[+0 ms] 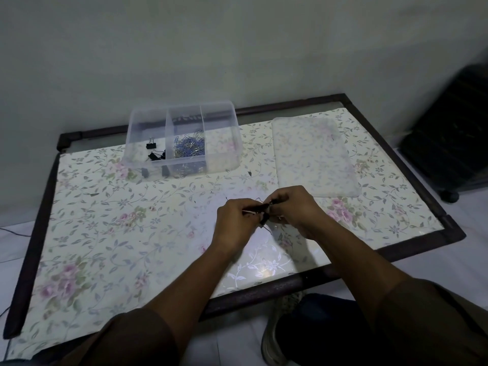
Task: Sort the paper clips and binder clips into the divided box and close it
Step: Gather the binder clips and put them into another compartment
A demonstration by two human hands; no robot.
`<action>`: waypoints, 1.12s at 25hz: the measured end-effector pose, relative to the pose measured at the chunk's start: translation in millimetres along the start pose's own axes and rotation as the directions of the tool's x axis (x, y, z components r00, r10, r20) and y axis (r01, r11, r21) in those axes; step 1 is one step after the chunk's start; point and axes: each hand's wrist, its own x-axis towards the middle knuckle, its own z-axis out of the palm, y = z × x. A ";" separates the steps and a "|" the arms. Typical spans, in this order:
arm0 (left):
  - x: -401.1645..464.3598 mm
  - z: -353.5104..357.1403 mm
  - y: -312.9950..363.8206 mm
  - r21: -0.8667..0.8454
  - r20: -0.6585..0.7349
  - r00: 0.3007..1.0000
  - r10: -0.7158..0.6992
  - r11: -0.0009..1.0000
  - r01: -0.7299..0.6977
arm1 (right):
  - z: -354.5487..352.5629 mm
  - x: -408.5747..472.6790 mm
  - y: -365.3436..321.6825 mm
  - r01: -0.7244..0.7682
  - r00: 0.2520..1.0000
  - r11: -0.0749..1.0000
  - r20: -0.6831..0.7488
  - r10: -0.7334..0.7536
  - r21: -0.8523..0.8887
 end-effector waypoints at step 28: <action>108.2 -255.7 -12.4 0.303 -0.256 0.966 0.031 0.952 0.049 | 199.2 108.1 -193.5 0.381 0.913 0.889 0.254 -0.319 -0.255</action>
